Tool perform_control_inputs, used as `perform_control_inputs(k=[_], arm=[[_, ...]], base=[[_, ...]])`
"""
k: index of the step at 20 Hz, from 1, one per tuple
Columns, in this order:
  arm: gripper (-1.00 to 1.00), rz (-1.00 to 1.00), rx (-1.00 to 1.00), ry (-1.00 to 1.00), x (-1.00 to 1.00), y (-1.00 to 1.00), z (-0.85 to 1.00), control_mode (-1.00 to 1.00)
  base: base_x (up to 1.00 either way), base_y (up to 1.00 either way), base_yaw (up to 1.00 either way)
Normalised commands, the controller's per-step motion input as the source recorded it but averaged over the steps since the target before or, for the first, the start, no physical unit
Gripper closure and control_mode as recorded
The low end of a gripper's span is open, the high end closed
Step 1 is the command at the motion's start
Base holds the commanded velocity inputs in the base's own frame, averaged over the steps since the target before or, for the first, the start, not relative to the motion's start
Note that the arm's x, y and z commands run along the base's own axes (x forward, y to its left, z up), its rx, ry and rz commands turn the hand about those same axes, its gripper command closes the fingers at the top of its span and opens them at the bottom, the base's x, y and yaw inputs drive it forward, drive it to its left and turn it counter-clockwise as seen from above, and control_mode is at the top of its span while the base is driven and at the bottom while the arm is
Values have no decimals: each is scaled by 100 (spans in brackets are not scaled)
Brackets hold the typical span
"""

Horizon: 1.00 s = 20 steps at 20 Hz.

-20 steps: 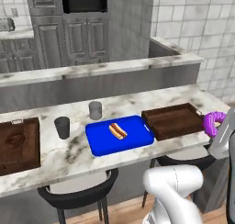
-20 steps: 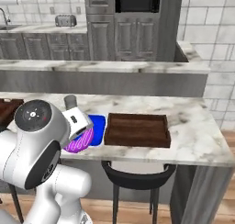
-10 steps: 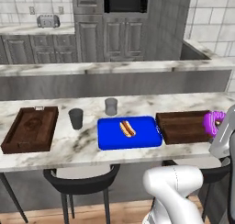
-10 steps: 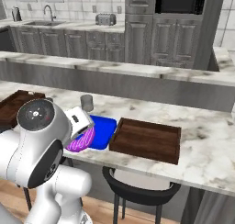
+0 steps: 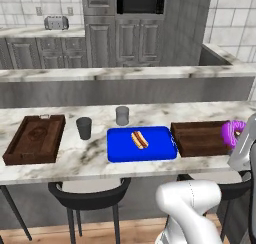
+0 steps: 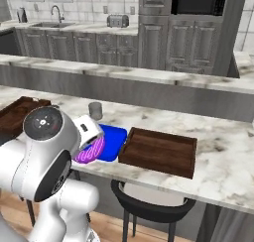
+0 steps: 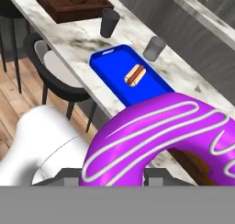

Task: Take the donuts from the fridge and place them on the empty tray on the dining counter.

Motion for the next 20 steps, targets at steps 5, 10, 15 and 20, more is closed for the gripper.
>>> perform_control_inputs(k=[5,10,15,20], arm=[[100,-4,13,12,76,-69,-13,-100],[100,-10,7,16,87,-49,-6,-100],[100,-17,-1,3,35,-1,-23,-100],[100,-15,-2,0,44,0,-45,-100]], base=[[0,0,0],[0,0,0],[0,0,0],[0,0,0]])
